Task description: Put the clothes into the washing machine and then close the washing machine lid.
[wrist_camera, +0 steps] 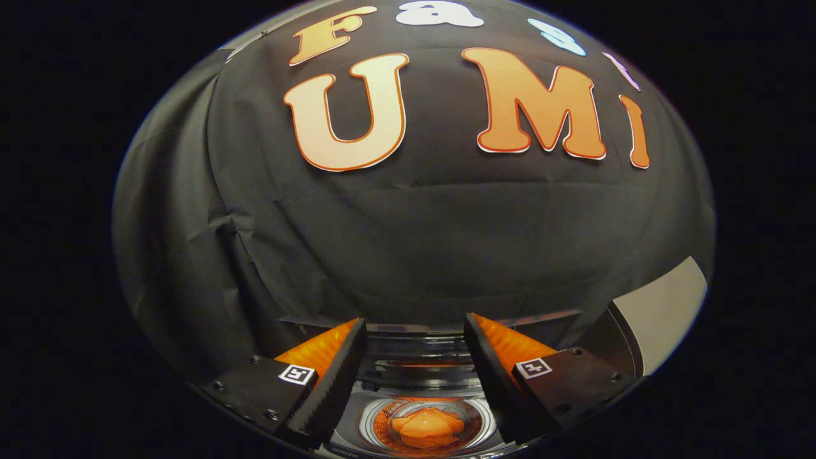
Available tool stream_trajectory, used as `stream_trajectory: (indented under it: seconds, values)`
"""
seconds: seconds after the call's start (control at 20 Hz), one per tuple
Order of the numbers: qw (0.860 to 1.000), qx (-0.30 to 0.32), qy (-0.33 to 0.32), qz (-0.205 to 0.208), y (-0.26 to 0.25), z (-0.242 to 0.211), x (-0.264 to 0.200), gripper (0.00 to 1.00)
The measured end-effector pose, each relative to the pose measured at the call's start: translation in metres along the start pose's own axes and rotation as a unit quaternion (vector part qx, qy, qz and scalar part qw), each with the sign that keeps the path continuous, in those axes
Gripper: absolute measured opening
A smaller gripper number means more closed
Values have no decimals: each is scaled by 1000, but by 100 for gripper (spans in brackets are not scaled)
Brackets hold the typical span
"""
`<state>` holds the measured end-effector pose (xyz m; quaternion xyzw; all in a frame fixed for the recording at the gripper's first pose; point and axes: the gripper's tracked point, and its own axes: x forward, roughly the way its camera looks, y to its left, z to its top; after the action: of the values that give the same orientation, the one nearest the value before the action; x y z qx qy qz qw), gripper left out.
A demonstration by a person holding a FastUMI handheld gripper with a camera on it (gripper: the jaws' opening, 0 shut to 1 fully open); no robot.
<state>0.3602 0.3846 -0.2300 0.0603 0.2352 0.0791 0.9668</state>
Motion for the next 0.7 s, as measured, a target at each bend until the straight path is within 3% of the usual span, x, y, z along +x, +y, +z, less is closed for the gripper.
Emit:
stream_trajectory:
  seconds: [0.3, 0.7]
  values:
    - [1000, -1, 17, -18, -6, -1, 39, 99]
    - [999, -1, 18, -45, -12, -9, 55, 99]
